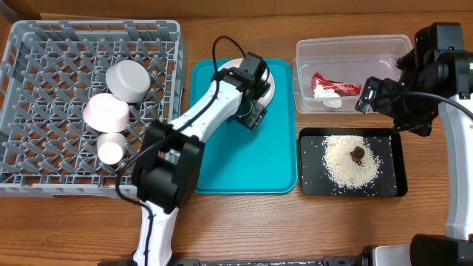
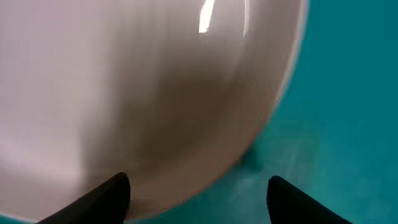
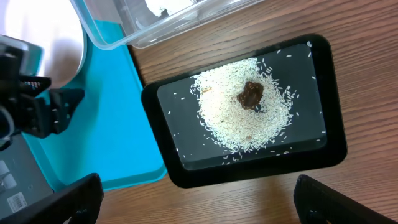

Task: Sort waste into correct bins and load items into the dishwasher
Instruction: 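Grasp the edge of the white plate with the left gripper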

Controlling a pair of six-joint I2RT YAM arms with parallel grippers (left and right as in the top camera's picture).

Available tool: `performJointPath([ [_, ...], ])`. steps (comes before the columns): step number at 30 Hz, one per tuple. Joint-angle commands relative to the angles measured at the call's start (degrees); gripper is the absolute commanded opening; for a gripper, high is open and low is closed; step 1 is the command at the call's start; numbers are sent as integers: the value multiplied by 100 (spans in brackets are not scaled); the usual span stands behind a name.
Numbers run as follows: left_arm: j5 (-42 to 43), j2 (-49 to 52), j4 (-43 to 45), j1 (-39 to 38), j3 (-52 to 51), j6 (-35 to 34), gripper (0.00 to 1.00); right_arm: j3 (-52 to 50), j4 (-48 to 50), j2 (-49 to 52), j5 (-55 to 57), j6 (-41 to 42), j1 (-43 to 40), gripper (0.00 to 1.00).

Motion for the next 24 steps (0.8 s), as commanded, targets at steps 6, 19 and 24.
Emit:
performJointPath([
  [6,-201,203,-691,-55,37,-129,49,35,26,-11,9,0,0,100],
  [19,94,195,-876,-310,107,-234,4,35,24,-11,9,0,0,100],
  [24,94,155,-1093,-313,409,-483,4,35,7,-11,9,0,0,100],
])
